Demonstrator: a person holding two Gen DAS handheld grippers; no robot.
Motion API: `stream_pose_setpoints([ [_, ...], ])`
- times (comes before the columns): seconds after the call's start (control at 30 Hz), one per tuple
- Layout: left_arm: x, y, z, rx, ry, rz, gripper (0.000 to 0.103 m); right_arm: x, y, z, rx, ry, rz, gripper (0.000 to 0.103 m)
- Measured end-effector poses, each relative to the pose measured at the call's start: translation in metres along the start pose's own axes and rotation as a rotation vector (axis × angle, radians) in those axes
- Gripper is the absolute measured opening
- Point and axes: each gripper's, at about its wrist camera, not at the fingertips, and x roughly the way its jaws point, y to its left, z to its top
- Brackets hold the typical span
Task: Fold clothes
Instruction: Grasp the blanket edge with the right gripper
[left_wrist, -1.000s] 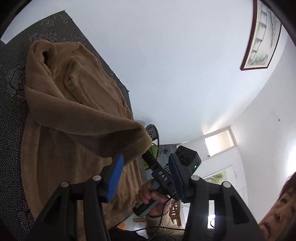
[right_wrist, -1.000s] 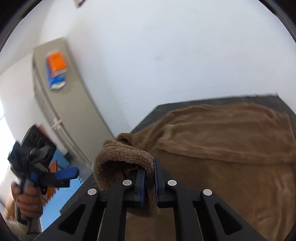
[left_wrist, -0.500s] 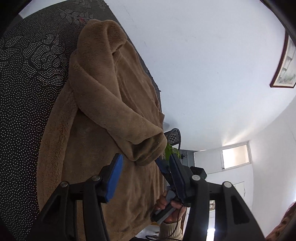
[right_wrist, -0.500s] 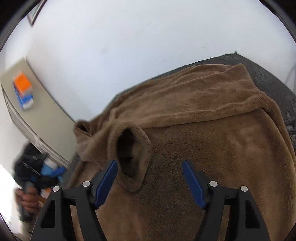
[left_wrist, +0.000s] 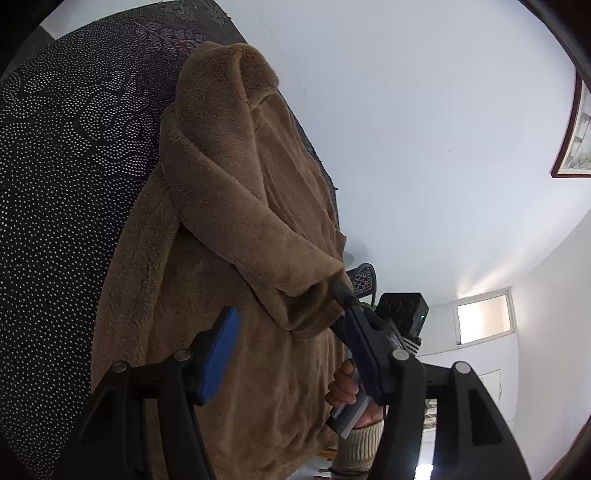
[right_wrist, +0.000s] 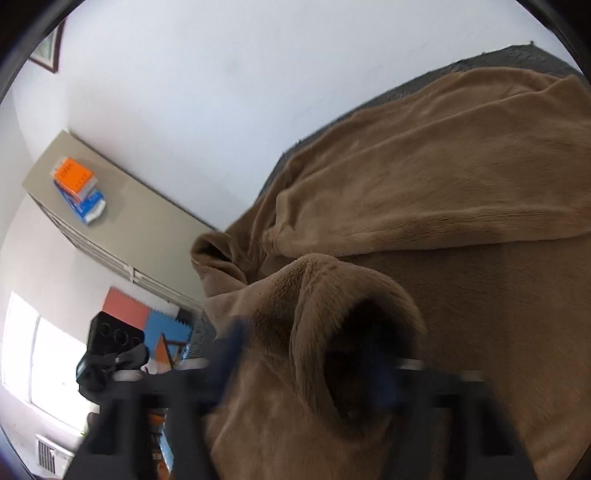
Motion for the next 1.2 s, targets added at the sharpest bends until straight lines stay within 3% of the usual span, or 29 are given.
stream_pose_setpoints([
  [0.1, 0.002, 0.009, 0.003, -0.02, 0.003, 0.01, 0.066, -0.007, 0.022, 0.004, -0.091, -0.042, 0.004, 0.015],
  [0.27, 0.004, 0.022, 0.007, -0.046, 0.009, 0.026, 0.067, -0.078, 0.074, 0.017, -0.287, -0.264, 0.034, 0.014],
  [0.4, 0.002, 0.026, 0.006, -0.043, 0.016, 0.027, 0.067, -0.136, 0.098, 0.026, -0.364, -0.44, -0.008, 0.014],
  [0.5, 0.001, 0.028, 0.006, -0.048, 0.018, 0.027, 0.067, -0.171, 0.101, 0.024, -0.375, -0.559, -0.066, 0.014],
  [0.6, -0.008, 0.029, 0.007, -0.046, 0.013, 0.029, 0.067, -0.198, 0.093, 0.016, -0.35, -0.667, -0.207, 0.014],
  [0.67, -0.011, 0.028, 0.009, -0.039, 0.009, 0.034, 0.068, -0.207, 0.086, 0.006, -0.354, -0.693, -0.313, 0.014],
  [0.77, -0.011, 0.022, 0.013, -0.031, 0.001, 0.029, 0.069, -0.194, 0.066, -0.007, -0.364, -0.594, -0.307, 0.014],
  [0.83, -0.009, 0.014, 0.018, -0.017, -0.01, 0.027, 0.07, -0.172, 0.053, -0.02, -0.391, -0.497, -0.353, 0.026],
  [0.9, -0.011, 0.007, 0.022, -0.004, -0.019, 0.022, 0.071, -0.152, 0.04, -0.03, -0.409, -0.425, -0.378, 0.083],
  [0.93, -0.011, 0.004, 0.024, 0.003, -0.024, 0.021, 0.072, -0.148, 0.031, -0.033, -0.401, -0.404, -0.362, 0.087],
  [1.13, 0.002, -0.01, 0.03, 0.023, -0.025, 0.029, 0.076, -0.117, -0.02, -0.015, -0.281, -0.301, -0.33, 0.083],
  [1.2, 0.006, -0.01, 0.029, 0.017, -0.017, 0.037, 0.076, -0.1, -0.029, -0.002, -0.261, -0.262, -0.325, 0.059],
])
